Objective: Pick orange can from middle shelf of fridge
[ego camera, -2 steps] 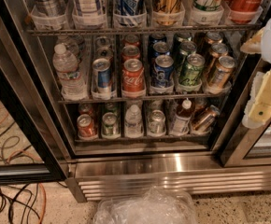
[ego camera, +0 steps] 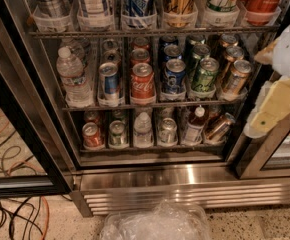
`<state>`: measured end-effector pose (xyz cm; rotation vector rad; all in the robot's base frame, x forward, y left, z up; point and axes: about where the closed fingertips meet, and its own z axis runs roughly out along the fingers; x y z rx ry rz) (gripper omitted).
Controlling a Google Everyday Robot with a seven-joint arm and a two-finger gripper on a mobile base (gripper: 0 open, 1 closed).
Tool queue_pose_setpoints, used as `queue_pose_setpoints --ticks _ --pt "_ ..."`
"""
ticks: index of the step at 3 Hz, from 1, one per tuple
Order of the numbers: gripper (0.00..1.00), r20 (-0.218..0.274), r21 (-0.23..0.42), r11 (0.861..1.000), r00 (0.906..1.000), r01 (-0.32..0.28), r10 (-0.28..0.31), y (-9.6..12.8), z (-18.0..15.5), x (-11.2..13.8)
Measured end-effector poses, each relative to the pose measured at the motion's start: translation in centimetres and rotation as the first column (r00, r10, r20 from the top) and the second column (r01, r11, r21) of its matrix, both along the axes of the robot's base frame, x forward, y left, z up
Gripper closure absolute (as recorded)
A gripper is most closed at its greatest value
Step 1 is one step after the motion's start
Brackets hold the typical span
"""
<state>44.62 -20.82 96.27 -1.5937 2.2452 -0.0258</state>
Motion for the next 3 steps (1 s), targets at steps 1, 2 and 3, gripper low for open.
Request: queue_pose_setpoints --ticks 1,2,3 --pt "0.0 -0.051 0.212 0.962 0.9845 0.175 -0.168 1.2 -4.3 -0.3" --pt "0.0 -0.118 0.386 0.866 0.948 0.318 -0.296 3.3 -7.7 0.1" --pt "0.0 -0.065 0.449 0.827 0.9352 0.339 -0.348 3.6 -7.1 2.0"
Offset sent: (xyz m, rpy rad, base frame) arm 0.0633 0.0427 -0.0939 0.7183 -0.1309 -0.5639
